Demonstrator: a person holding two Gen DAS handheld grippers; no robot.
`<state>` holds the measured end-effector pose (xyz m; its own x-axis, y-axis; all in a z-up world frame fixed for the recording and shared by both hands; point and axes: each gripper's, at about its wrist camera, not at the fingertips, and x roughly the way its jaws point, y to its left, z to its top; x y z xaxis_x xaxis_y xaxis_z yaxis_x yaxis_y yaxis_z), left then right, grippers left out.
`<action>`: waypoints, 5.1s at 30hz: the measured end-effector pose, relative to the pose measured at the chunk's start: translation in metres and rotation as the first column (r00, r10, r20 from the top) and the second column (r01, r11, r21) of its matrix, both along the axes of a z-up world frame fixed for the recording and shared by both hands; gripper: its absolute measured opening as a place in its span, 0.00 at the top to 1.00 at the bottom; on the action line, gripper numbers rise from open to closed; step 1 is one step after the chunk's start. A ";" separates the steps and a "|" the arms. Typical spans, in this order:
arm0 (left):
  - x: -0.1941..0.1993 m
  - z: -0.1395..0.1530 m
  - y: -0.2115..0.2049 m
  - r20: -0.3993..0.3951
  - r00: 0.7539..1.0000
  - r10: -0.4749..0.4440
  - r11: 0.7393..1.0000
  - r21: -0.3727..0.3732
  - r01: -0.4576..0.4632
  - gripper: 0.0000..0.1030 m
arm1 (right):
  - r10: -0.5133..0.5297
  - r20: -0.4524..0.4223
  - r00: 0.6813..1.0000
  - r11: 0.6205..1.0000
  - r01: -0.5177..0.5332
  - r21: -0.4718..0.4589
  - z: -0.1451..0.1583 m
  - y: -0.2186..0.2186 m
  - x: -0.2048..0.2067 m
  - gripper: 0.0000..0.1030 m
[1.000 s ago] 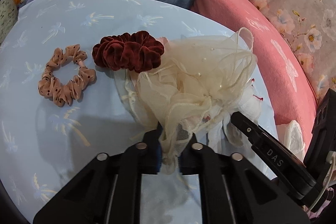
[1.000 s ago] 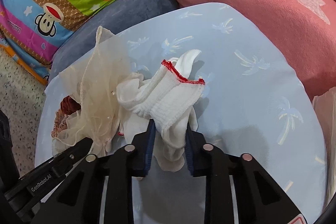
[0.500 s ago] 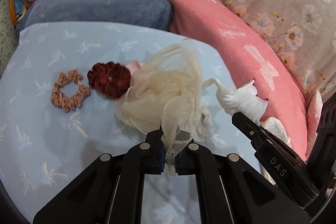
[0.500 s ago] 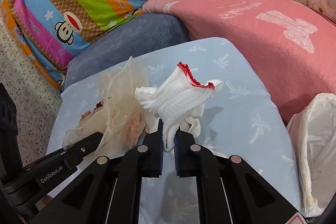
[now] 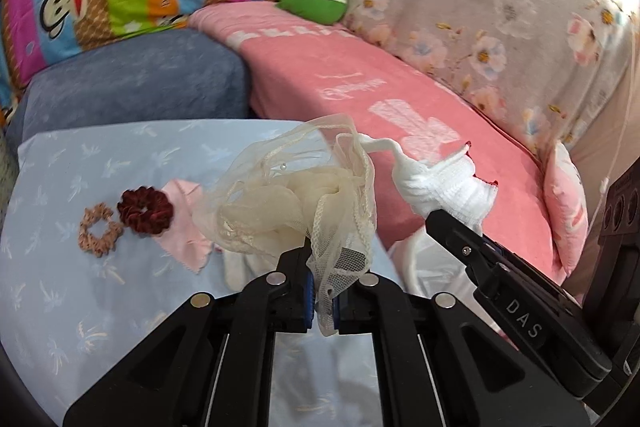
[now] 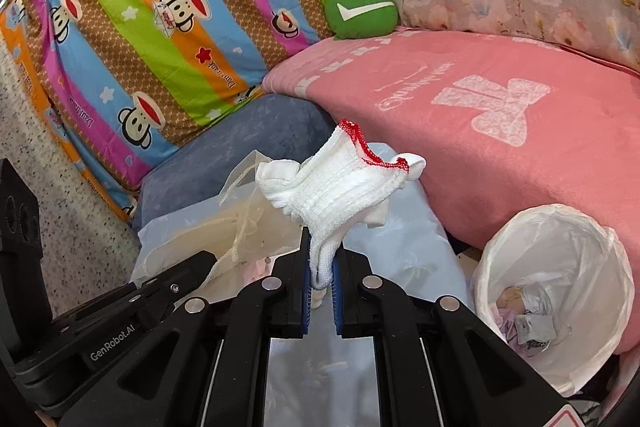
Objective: Organize soft objects
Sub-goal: 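Carry the tulle scrunchie and white sock over the bin and open both grippers, then move both open grippers back toward the scrunchies on the table, then grasp the tan polka-dot scrunchie with the left gripper while the right gripper grasps the velvet scrunchie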
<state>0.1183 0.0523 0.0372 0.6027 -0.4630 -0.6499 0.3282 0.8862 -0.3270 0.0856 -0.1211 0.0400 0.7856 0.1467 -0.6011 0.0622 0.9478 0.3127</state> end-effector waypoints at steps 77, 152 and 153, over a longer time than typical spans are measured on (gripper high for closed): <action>-0.030 0.001 -0.142 0.025 0.987 -0.160 0.977 0.144 0.155 0.44 | -0.247 -0.014 0.969 0.968 0.247 0.039 -0.010 -0.145 -0.081 0.70; 0.100 -0.147 0.213 -0.278 0.825 0.492 0.871 0.159 -0.465 0.27 | 0.220 -0.326 0.919 0.974 -0.223 0.029 -0.155 0.211 0.176 0.58; 0.100 -0.148 0.214 -0.280 0.824 0.492 0.870 0.159 -0.466 0.27 | 0.221 -0.329 0.918 0.974 -0.225 0.028 -0.157 0.214 0.179 0.58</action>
<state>0.2187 0.2660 -0.1108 0.5035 -0.1057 -0.8575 -0.2477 0.9332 -0.2605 0.2641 0.0928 -0.1169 0.4917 0.2877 -0.8218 -0.0540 0.9521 0.3010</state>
